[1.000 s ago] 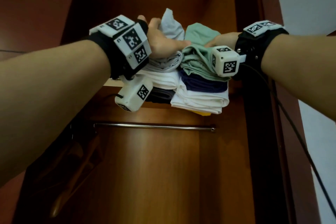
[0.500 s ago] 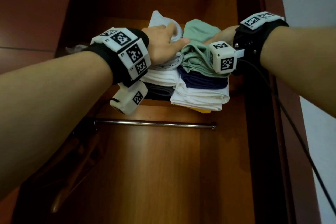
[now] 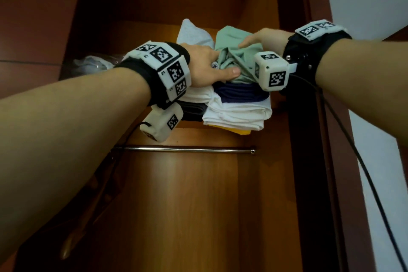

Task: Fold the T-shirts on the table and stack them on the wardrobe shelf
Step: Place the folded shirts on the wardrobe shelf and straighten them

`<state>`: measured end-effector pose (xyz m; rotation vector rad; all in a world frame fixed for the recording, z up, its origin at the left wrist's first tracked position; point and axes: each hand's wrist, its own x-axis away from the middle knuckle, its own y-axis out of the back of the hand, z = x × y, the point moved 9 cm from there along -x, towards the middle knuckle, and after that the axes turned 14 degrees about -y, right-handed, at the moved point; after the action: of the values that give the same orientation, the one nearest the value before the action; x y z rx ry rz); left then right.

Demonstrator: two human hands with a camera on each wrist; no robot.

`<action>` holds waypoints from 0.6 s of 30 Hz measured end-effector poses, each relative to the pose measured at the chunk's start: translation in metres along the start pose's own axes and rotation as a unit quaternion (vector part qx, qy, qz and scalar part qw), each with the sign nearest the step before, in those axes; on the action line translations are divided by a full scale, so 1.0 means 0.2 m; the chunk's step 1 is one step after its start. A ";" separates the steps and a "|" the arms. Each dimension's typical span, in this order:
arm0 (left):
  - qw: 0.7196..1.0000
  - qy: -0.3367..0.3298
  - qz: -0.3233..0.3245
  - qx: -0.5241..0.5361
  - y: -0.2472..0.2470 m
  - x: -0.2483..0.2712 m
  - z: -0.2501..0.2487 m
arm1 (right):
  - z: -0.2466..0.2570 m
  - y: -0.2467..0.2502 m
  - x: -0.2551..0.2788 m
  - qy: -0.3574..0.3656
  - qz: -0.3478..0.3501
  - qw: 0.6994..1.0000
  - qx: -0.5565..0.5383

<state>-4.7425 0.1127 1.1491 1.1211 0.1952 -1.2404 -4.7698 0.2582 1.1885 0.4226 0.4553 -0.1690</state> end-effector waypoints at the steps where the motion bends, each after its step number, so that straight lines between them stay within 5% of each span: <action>1: 1.000 0.007 0.000 0.002 0.00 -0.01 0.01 | -0.02 0.00 0.03 -0.016 0.008 0.998 -0.056; 8: 0.999 0.030 -0.004 0.015 0.00 -0.04 0.04 | -0.21 -0.14 0.20 -0.006 0.109 0.974 -0.199; 18: 0.999 0.019 -0.017 0.042 -0.01 -0.06 0.08 | -0.38 -0.33 0.26 0.043 0.166 0.922 -0.348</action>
<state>-4.7552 0.1087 1.1642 1.2196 0.1929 -1.2676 -4.7704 0.2292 1.0792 -0.1988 0.4919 0.3402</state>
